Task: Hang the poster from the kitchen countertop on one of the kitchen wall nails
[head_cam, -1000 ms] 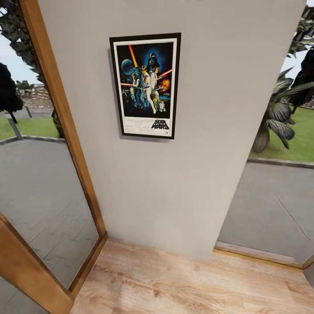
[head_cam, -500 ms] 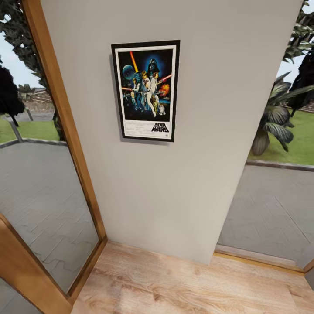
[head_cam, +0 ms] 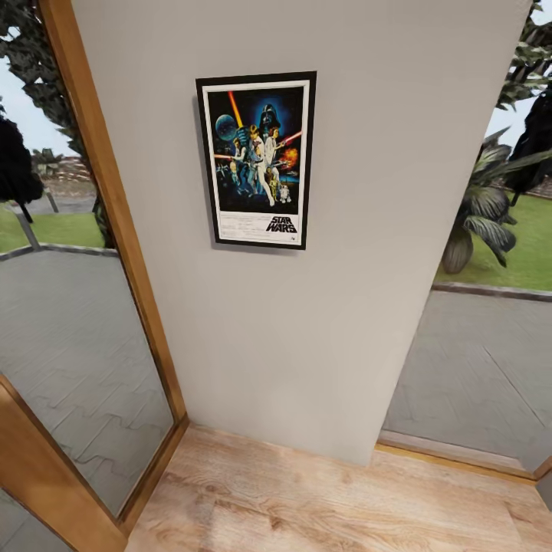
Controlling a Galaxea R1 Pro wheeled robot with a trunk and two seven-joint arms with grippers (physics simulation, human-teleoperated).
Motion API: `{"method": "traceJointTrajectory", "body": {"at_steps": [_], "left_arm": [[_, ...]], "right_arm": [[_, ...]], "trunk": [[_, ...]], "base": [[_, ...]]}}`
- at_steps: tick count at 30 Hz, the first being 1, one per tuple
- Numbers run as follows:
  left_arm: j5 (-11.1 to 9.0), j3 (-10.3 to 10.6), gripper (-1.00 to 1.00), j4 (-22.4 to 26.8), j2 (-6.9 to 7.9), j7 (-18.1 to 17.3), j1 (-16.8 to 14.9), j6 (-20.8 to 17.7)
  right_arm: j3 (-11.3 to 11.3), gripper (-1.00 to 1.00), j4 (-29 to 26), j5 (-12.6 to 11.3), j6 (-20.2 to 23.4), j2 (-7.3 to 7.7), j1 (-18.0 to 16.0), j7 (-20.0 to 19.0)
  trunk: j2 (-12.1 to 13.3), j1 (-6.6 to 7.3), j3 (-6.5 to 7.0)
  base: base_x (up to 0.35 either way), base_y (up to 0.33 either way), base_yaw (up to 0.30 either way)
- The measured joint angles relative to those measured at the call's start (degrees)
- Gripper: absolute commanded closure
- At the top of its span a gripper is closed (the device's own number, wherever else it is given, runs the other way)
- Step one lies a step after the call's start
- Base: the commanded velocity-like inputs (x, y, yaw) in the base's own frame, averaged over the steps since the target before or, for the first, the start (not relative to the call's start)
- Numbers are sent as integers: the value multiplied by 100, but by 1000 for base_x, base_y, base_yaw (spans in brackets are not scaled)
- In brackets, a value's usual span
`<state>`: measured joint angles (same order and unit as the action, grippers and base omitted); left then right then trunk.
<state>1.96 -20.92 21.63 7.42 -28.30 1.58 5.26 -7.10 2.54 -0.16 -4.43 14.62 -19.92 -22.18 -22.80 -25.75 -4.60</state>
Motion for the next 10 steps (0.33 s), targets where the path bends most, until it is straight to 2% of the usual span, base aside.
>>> {"method": "traceJointTrajectory", "body": {"at_steps": [10], "left_arm": [[0,-15,-100,-13,0,0,0,4]], "right_arm": [[0,-100,0,-2,1,-45,0,0]], "trunk": [[0,0,0]], "base": [[0,0,0]]}}
